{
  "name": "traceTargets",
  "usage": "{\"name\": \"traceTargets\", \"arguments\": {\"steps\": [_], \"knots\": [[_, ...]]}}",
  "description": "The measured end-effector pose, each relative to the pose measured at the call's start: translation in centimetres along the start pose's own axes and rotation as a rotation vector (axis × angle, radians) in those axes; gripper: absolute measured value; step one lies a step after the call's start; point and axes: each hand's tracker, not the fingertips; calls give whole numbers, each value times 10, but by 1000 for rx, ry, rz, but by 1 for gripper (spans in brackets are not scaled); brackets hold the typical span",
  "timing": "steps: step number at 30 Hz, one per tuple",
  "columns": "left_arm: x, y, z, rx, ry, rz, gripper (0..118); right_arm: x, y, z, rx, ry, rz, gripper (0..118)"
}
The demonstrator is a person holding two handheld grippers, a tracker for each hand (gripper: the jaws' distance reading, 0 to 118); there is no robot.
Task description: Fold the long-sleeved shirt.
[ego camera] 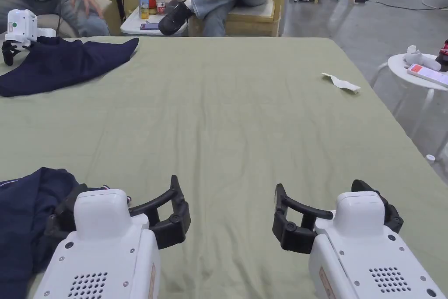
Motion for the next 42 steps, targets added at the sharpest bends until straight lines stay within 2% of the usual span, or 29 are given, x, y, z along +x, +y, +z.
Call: {"name": "traceTargets", "arguments": {"steps": [10,15,21,42], "knots": [[1,0,3,10,8,-20,116,6,2,2,-3,-64,-27,116],[3,-1,1,-7,9,-26,116,1,-1,0,-20,-76,8,116],[7,0,2,3,-3,-39,116,4,-1,0,-26,-45,-3,116],[5,2,5,28,-2,-27,116,-2,-1,1,-29,-33,42,115]]}}
